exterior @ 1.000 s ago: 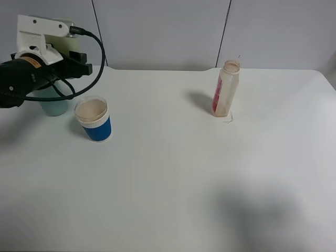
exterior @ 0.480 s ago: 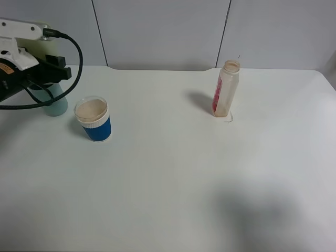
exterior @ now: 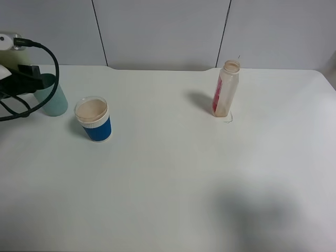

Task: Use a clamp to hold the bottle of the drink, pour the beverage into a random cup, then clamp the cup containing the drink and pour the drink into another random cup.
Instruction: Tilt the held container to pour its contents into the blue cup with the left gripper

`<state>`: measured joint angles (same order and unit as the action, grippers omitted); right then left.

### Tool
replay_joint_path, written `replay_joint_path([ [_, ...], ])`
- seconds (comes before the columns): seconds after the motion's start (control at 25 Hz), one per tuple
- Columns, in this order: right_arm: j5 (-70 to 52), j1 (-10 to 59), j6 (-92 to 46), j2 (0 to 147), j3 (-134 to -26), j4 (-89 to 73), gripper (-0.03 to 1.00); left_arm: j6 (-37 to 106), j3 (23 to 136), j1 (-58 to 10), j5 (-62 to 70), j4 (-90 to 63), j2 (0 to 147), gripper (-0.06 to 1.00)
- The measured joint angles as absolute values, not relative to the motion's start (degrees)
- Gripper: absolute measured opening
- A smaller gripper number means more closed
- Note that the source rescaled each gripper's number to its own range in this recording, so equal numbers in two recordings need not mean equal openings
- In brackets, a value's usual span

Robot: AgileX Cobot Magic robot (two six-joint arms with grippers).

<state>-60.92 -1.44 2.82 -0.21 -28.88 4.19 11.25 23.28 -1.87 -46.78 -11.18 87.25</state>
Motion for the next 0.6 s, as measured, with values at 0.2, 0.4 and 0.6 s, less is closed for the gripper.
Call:
replay_joint_path([
  [0.2,-60.92,-1.44,2.82,-0.21,-28.88,4.19,0.98,11.25,19.76,-1.45,-48.69,-11.23,87.21,0.01],
  [0.4,-60.92,-1.44,2.82,-0.21,-28.88,4.19,0.98,11.25,17.84,-1.45,-49.81,-10.96,87.14,0.01],
  [0.6,-60.92,-1.44,2.82,-0.21,-28.88,4.19,0.98,11.25,17.12,-1.45,-49.95,-8.01,87.14,0.01],
])
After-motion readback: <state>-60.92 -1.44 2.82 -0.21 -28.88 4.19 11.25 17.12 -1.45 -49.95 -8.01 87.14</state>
